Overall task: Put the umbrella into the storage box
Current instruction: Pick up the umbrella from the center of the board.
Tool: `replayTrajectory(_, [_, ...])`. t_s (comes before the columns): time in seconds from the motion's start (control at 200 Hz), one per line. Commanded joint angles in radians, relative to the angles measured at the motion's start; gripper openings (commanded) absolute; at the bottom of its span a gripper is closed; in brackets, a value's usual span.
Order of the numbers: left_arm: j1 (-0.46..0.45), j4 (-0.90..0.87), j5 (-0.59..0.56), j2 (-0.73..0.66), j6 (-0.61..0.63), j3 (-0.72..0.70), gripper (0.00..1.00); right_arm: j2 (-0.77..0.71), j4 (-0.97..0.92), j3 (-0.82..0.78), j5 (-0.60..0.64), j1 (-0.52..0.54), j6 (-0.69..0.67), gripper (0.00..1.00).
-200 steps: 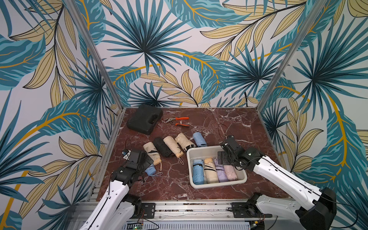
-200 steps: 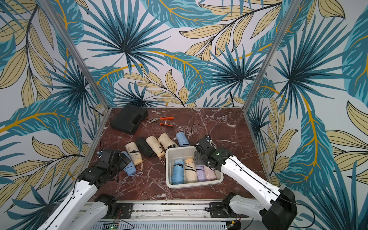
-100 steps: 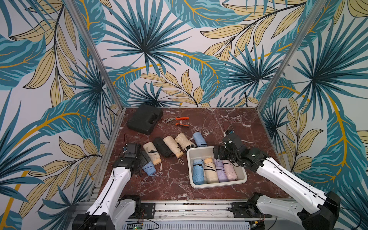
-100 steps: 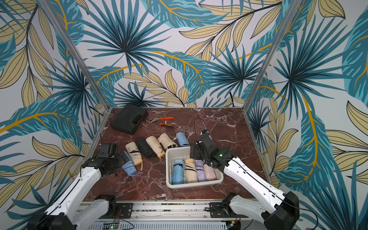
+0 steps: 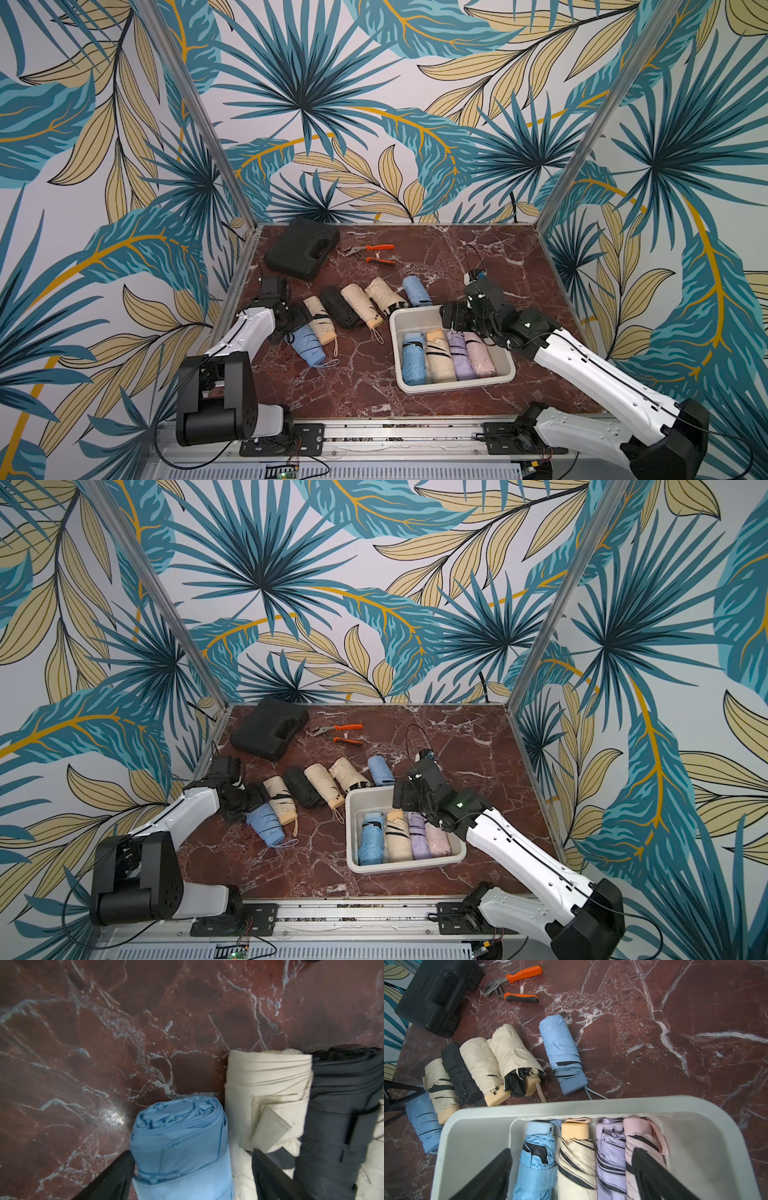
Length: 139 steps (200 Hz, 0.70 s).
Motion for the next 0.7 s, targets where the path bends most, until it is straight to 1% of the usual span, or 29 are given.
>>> replayTrajectory(0.0, [0.012,-0.006,-0.032,-0.043,-0.044,-0.036,0.91,-0.001,0.042,-0.027,-0.013,-0.002,0.020,0.92])
replayTrajectory(0.175, [0.015,0.003,-0.019,-0.053,-0.062,-0.069,0.90,0.004,0.058,-0.028,-0.019,-0.002,0.022,0.92])
replayTrajectory(0.326, [0.015,0.049,-0.007,-0.008,-0.063,-0.082,0.89,-0.001,0.059,-0.026,-0.023,-0.002,0.022,0.92])
replayTrajectory(0.471, [0.014,0.102,0.014,0.041,-0.044,-0.081,0.87,-0.013,0.077,-0.036,-0.041,-0.003,0.053,0.92])
replayTrajectory(0.596, [0.015,0.147,0.025,0.093,-0.041,-0.081,0.77,-0.012,0.100,-0.044,-0.055,-0.003,0.067,0.91])
replayTrajectory(0.691, [0.017,0.167,0.018,0.093,-0.039,-0.093,0.71,-0.004,0.105,-0.037,-0.068,-0.002,0.067,0.91])
